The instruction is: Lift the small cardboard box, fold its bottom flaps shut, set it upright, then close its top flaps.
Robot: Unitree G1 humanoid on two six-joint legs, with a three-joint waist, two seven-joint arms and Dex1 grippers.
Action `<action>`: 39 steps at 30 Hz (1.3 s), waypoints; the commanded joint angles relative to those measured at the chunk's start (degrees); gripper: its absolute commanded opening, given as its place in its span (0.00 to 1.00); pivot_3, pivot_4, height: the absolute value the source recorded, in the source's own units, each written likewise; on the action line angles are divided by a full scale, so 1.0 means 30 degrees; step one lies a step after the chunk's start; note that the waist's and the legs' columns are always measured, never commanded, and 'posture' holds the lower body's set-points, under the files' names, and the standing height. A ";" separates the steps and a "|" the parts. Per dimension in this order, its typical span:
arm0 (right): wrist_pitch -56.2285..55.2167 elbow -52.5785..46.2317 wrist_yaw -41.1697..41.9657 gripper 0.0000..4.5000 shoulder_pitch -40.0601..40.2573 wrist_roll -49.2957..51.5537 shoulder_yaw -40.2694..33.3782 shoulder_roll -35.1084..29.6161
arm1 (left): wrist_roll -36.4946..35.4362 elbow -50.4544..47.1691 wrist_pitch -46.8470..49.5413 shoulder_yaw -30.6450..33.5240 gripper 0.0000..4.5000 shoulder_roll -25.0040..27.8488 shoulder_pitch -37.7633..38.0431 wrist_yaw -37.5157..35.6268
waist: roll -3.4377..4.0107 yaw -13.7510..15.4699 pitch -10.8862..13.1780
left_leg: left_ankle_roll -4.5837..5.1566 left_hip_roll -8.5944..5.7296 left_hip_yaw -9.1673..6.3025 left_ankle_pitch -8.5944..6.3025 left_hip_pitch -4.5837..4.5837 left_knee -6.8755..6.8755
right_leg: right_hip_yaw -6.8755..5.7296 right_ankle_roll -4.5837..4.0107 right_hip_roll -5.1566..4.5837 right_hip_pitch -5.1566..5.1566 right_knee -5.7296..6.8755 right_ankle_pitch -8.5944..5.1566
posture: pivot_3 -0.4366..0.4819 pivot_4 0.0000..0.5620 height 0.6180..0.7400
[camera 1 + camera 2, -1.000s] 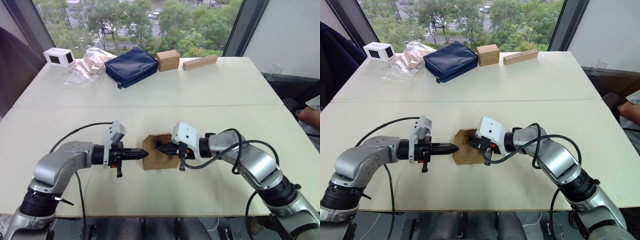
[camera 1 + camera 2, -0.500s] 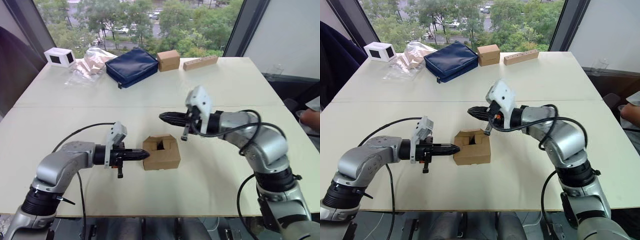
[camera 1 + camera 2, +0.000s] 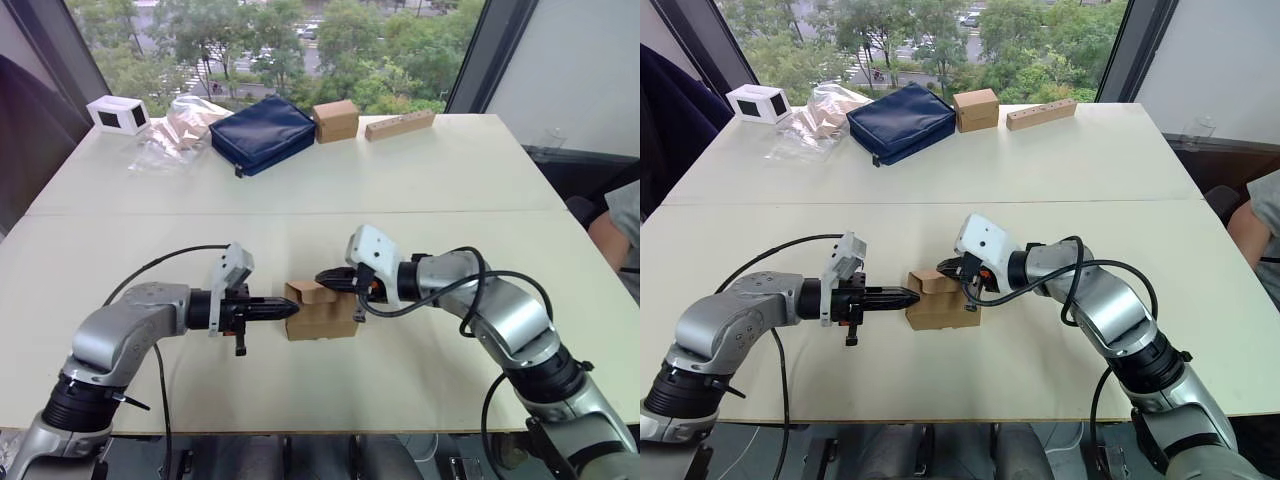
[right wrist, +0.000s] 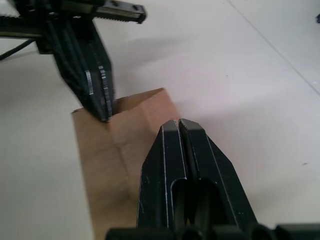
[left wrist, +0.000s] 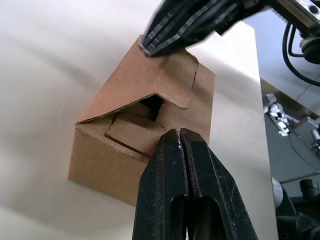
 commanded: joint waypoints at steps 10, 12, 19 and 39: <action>-0.0236 -0.0384 -0.0069 0.00 -0.0154 -0.0471 -0.0116 0.0029 | -0.1008 0.1240 0.0107 0.1420 0.00 -0.1576 -0.2012 0.2156 | -0.0003 0.0025 0.0002 | 0.0000 -0.0026 -0.0002 0.0000 -0.0002 0.0001 | -0.0003 0.0001 0.0002 0.0004 -0.0009 0.0000 | 0.48 0.27 1.00; -0.0215 -0.0410 -0.0064 0.00 -0.0144 -0.0489 -0.0145 0.0048 | -0.0716 0.1513 -0.0171 0.1165 0.00 -0.1765 -0.2126 0.2164 | -0.0003 0.0025 0.0002 | -0.0001 -0.0023 -0.0003 0.0001 -0.0004 0.0001 | -0.0003 0.0002 0.0006 0.0002 -0.0011 0.0001 | 0.48 0.27 1.00; 0.0230 -0.1119 -0.0223 0.00 0.0187 0.0490 -0.1140 0.0418 | 0.0701 0.2176 -0.1272 -0.0409 0.00 -0.2084 -0.2116 0.1798 | -0.0003 0.0017 0.0002 | -0.0002 -0.0019 -0.0004 0.0001 -0.0005 0.0001 | -0.0003 0.0002 0.0010 0.0001 -0.0011 0.0001 | 0.48 0.27 1.00; 0.0551 -0.3037 -0.0210 0.00 0.2091 0.0970 -0.0345 -0.0909 | 0.0245 0.2112 -0.0664 -0.0098 0.00 -0.2669 -0.2032 0.2216 | -0.0002 0.0021 0.0001 | -0.0001 -0.0018 -0.0011 0.0000 -0.0004 0.0000 | -0.0008 0.0002 0.0011 0.0013 -0.0027 0.0001 | 0.48 0.27 1.00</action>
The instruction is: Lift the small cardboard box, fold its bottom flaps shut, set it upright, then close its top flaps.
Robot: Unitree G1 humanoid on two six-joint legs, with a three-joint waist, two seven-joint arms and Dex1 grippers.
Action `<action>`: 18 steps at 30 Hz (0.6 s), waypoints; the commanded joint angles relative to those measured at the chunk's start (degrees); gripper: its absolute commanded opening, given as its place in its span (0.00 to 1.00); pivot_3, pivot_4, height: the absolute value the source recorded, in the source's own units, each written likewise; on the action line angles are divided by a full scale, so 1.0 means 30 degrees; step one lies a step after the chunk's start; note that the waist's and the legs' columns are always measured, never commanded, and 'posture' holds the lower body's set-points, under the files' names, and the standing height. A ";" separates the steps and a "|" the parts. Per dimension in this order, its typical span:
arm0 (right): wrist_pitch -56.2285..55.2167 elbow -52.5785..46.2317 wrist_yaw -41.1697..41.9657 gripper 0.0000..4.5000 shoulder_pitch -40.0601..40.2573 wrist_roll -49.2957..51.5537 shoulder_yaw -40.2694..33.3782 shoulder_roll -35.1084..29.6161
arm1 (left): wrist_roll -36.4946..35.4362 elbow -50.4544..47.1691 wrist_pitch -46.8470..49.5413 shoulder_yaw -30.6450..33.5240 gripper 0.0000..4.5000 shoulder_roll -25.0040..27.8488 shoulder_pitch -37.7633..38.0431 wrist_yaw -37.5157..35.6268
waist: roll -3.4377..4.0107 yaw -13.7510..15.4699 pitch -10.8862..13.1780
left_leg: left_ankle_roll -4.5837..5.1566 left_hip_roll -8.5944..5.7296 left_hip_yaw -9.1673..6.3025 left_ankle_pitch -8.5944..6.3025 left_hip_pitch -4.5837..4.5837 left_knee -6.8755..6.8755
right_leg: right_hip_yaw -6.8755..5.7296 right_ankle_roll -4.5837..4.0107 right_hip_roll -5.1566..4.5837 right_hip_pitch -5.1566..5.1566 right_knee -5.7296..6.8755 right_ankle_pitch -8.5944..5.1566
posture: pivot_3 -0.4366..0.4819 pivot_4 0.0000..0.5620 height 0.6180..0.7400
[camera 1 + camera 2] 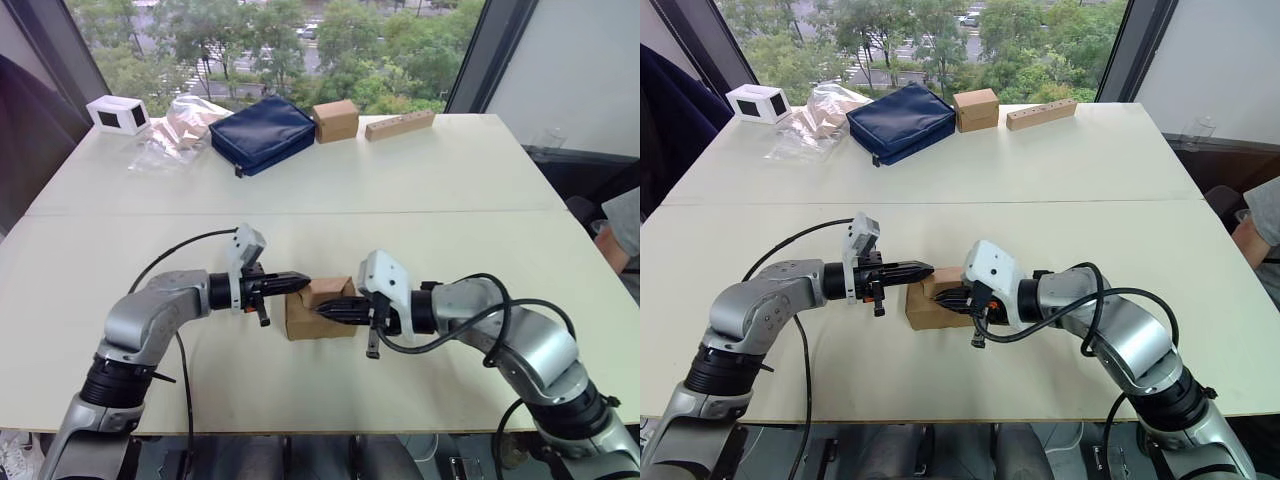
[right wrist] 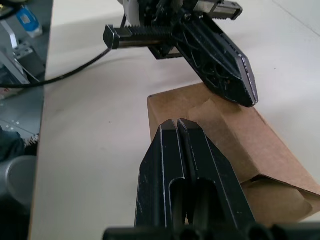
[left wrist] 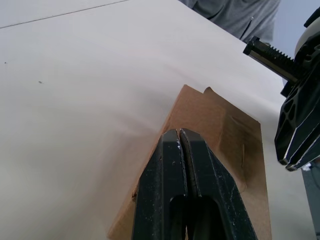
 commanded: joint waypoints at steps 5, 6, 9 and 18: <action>-0.1373 0.1161 -0.0315 0.00 -0.0723 -0.2034 0.1008 -0.0227 | -0.0617 -0.0322 0.0360 0.0612 0.00 -0.0148 -0.0152 0.0153 | 0.0000 0.0009 0.0000 | 0.0000 -0.0002 0.0000 0.0000 0.0000 0.0000 | -0.0001 0.0000 0.0002 0.0000 0.0000 0.0000 | 0.48 0.27 1.00; -0.1486 0.1313 -0.0298 0.00 -0.0778 -0.2188 0.1077 -0.0198 | -0.0676 -0.0297 0.0381 0.0660 0.00 -0.0165 -0.0179 0.0179 | 0.0000 0.0001 0.0000 | 0.0000 -0.0002 0.0000 0.0000 0.0000 0.0000 | -0.0001 0.0000 0.0001 0.0000 -0.0001 0.0000 | 0.48 0.27 1.00; -0.1687 0.1516 -0.0316 0.00 -0.0811 -0.2517 0.1210 -0.0206 | -0.0858 -0.0437 0.0500 0.0791 0.00 -0.0211 -0.0171 0.0342 | 0.0000 -0.0002 0.0000 | -0.0001 0.0000 0.0000 0.0001 0.0002 0.0000 | 0.0000 0.0000 0.0001 0.0000 0.0000 0.0000 | 0.48 0.27 1.00; -0.1921 0.1449 -0.0024 0.00 -0.0823 -0.2500 0.1049 -0.0105 | -0.0861 -0.0308 0.0635 0.0930 0.00 -0.0438 -0.0292 0.0717 | 0.0000 0.0003 0.0000 | -0.0002 0.0000 -0.0001 0.0001 0.0005 0.0000 | 0.0000 0.0000 -0.0002 0.0003 0.0001 0.0000 | 0.48 0.27 1.00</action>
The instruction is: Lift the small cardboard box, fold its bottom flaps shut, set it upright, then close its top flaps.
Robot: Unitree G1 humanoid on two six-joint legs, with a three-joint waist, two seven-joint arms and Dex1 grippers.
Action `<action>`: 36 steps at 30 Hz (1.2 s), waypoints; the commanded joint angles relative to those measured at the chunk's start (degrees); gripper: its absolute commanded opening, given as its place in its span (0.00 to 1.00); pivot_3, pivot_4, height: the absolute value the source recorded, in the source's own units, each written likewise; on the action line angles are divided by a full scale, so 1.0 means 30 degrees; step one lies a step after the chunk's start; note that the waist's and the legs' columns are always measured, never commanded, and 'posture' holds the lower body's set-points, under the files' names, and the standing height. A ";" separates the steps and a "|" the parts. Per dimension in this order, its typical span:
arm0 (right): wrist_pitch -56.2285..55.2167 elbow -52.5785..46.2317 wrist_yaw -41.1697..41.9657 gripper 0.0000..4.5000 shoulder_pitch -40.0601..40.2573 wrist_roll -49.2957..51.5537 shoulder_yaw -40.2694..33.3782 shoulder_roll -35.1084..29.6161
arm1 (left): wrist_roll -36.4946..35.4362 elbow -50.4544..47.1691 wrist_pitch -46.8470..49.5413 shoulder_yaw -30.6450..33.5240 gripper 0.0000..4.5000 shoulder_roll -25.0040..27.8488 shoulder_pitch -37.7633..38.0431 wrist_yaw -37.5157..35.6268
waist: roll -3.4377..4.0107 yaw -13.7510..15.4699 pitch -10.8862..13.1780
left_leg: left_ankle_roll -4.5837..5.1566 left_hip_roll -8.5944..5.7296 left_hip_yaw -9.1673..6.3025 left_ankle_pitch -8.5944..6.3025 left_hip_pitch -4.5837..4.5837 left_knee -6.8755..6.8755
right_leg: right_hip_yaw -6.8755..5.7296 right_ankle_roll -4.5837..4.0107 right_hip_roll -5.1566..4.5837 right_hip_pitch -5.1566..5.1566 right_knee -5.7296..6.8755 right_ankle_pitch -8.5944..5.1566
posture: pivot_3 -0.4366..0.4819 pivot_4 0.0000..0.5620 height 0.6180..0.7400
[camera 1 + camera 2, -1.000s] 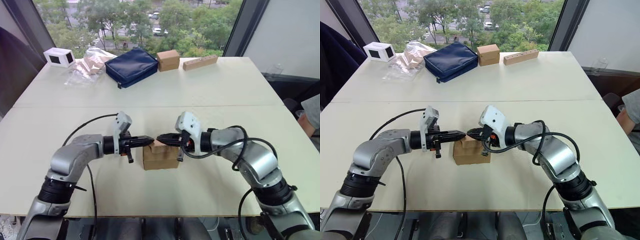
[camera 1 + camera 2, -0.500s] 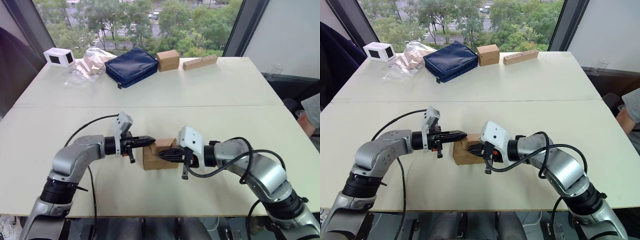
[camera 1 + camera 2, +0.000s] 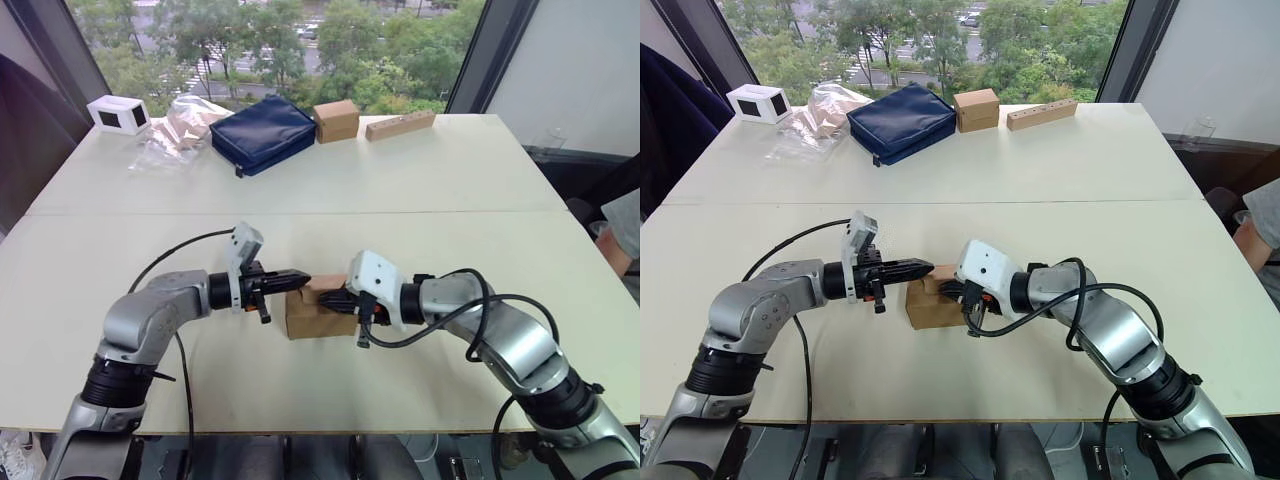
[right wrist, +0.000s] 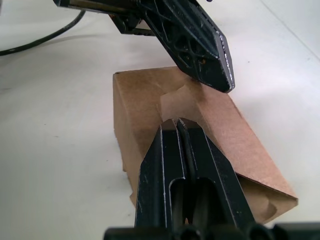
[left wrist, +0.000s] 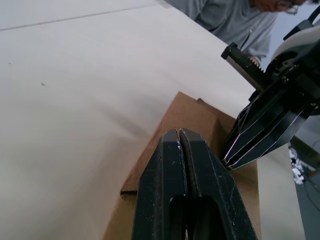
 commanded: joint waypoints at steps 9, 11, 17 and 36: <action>-0.0050 -0.0054 0.0005 0.00 -0.0006 -0.0340 -0.0090 0.0061 | 0.0683 -0.0317 -0.0463 -0.0507 0.00 -0.0001 -0.0136 -0.0184 | 0.0000 0.0001 0.0000 | 0.0000 0.0000 0.0001 0.0000 0.0000 0.0000 | 0.0001 0.0000 0.0002 0.0001 0.0000 0.0000 | 0.48 0.27 1.00; -0.0124 0.0095 -0.0130 0.00 -0.0071 -0.0504 -0.0066 0.0155 | 0.0619 -0.0381 -0.0415 -0.0518 0.00 -0.0035 -0.0152 -0.0208 | 0.0000 0.0001 0.0000 | 0.0000 0.0000 0.0001 0.0000 0.0001 0.0000 | 0.0001 0.0000 0.0001 0.0002 0.0000 0.0000 | 0.48 0.27 1.00; -0.0556 0.0466 -0.0388 0.00 -0.0201 -0.1055 -0.0022 0.0403 | 0.0608 -0.0511 -0.0379 -0.0551 0.00 0.0013 -0.0076 -0.0250 | 0.0000 0.0004 -0.0001 | -0.0001 0.0000 0.0000 0.0001 0.0012 0.0000 | 0.0000 0.0000 0.0000 0.0015 -0.0001 0.0000 | 0.48 0.27 1.00; -0.1376 0.0254 0.0144 0.00 -0.0229 -0.2450 0.0865 0.0178 | 0.0669 -0.0439 -0.0447 -0.0438 0.00 -0.0110 -0.0128 0.0051 | 0.0000 0.0001 -0.0001 | -0.0001 -0.0001 0.0001 0.0001 0.0032 -0.0001 | 0.0001 0.0000 0.0003 0.0034 -0.0002 0.0000 | 0.48 0.27 1.00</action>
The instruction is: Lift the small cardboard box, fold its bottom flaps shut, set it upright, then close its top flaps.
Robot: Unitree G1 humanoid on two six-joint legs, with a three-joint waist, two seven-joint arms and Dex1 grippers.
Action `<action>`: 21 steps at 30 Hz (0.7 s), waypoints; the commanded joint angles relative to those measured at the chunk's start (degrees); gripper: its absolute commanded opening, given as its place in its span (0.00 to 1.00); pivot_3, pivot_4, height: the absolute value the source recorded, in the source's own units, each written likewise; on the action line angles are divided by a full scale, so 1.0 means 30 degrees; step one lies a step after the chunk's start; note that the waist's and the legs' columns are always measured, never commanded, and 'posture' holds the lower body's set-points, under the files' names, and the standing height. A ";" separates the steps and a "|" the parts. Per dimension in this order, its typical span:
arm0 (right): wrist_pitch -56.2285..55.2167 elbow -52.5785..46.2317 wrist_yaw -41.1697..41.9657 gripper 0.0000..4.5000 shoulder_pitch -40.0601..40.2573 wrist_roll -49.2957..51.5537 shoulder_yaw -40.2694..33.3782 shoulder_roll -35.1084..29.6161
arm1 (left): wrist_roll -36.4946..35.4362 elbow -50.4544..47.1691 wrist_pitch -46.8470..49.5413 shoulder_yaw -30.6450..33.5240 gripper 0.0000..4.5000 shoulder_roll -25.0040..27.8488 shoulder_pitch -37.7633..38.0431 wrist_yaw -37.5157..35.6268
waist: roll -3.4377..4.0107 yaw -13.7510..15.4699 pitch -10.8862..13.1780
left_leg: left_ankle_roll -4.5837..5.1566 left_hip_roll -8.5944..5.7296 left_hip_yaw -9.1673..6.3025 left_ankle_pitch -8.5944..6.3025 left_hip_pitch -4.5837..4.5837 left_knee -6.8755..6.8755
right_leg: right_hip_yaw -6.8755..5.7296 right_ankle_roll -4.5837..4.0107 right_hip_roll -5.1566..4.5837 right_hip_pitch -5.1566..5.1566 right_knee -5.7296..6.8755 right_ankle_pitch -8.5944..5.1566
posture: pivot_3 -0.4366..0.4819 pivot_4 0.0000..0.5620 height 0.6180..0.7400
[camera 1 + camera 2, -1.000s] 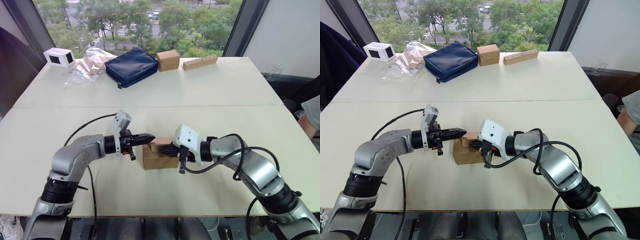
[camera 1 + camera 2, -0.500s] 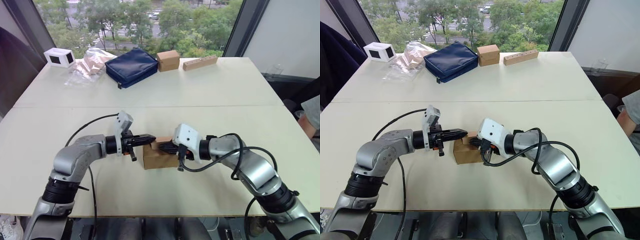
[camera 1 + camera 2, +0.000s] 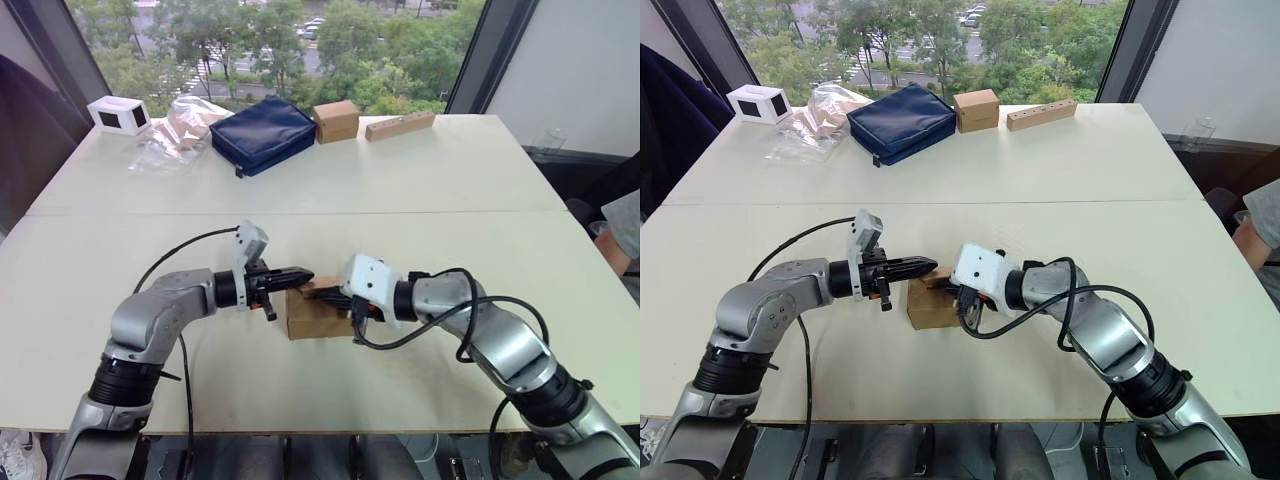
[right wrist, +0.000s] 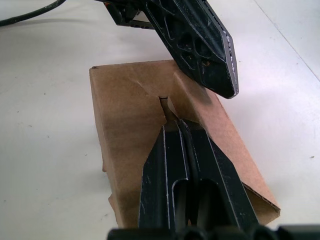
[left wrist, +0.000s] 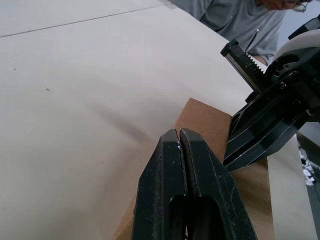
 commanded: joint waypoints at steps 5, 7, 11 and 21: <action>0.0610 -0.0919 0.0485 0.00 0.0234 0.0521 -0.0686 -0.0067 | 0.1092 -0.0758 -0.0897 -0.1116 0.00 0.0926 0.0265 -0.0834 | 0.0000 0.0003 0.0000 | 0.0000 0.0000 0.0000 0.0000 0.0000 0.0000 | 0.0000 0.0000 -0.0002 0.0000 -0.0001 0.0000 | 0.48 0.27 1.00; 0.0943 -0.1201 0.0654 0.00 0.0415 0.0999 -0.1088 -0.0067 | 0.1441 -0.0688 -0.1246 -0.1330 0.00 0.1006 0.0240 -0.0839 | 0.0000 0.0010 0.0000 | 0.0000 -0.0002 0.0000 0.0000 0.0001 -0.0001 | -0.0001 0.0000 -0.0003 0.0002 -0.0003 0.0000 | 0.48 0.27 1.00; 0.1426 -0.1593 0.0833 0.00 0.0658 0.1747 -0.1798 -0.0160 | 0.2328 -0.0510 -0.2061 -0.1837 0.00 0.1155 0.0170 -0.0950 | 0.0000 0.0037 0.0000 | 0.0001 -0.0002 0.0000 -0.0001 0.0001 -0.0001 | -0.0001 0.0000 -0.0006 0.0011 -0.0012 0.0000 | 0.48 0.27 1.00; 0.2214 -0.1682 0.0546 0.00 0.0733 0.3996 -0.4757 0.0040 | 0.0511 -0.1214 -0.0920 -0.0299 0.00 0.0791 -0.0330 -0.0923 | -0.0001 0.0025 0.0001 | 0.0003 -0.0004 -0.0002 -0.0002 0.0003 -0.0002 | -0.0002 0.0000 -0.0004 0.0020 -0.0015 0.0000 | 0.48 0.27 1.00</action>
